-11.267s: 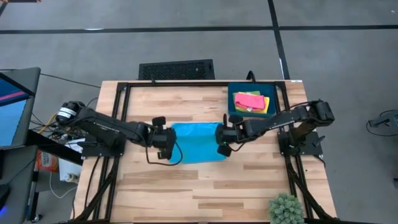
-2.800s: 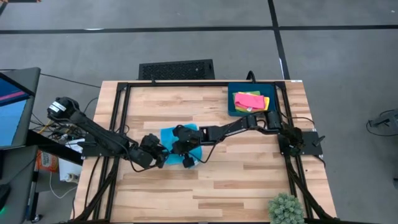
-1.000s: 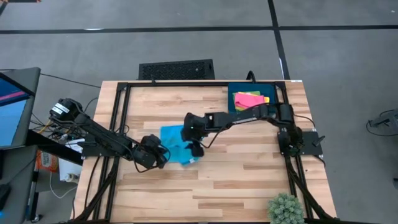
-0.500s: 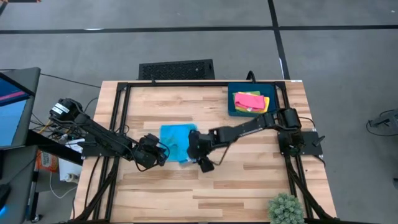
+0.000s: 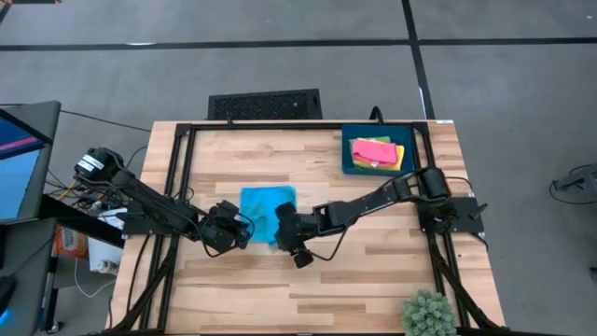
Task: Fold microfiber towels
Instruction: Fold the light blue microfiber towel
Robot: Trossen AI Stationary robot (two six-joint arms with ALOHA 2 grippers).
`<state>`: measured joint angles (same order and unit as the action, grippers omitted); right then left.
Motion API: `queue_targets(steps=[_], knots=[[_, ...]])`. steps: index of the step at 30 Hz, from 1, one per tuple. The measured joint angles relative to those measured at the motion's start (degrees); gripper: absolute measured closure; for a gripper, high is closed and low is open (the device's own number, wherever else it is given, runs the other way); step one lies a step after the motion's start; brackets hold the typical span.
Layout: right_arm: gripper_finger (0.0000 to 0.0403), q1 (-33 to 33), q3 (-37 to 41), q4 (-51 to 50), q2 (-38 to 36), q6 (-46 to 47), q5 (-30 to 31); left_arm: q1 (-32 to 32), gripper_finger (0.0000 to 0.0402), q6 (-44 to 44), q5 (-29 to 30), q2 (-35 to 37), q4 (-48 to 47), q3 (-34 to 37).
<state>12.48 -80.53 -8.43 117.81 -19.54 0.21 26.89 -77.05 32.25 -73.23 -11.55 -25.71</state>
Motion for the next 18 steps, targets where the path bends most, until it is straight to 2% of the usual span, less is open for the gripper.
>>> queue_targets(steps=[3,8,18], knots=[[0.0198,1.04,0.39,0.43,2.32,-0.50,2.33,0.00,0.0401,-0.21,-0.02,0.00,0.24,0.00],[0.0198,2.70,0.15,3.57,4.12,-1.08,9.87,0.00,0.0401,-0.19,-0.02,0.00,0.79,0.00],[0.0222,1.60,0.13,4.41,4.61,-0.40,10.59,0.00,0.0401,-0.20,-0.07,0.00,1.05,0.00]])
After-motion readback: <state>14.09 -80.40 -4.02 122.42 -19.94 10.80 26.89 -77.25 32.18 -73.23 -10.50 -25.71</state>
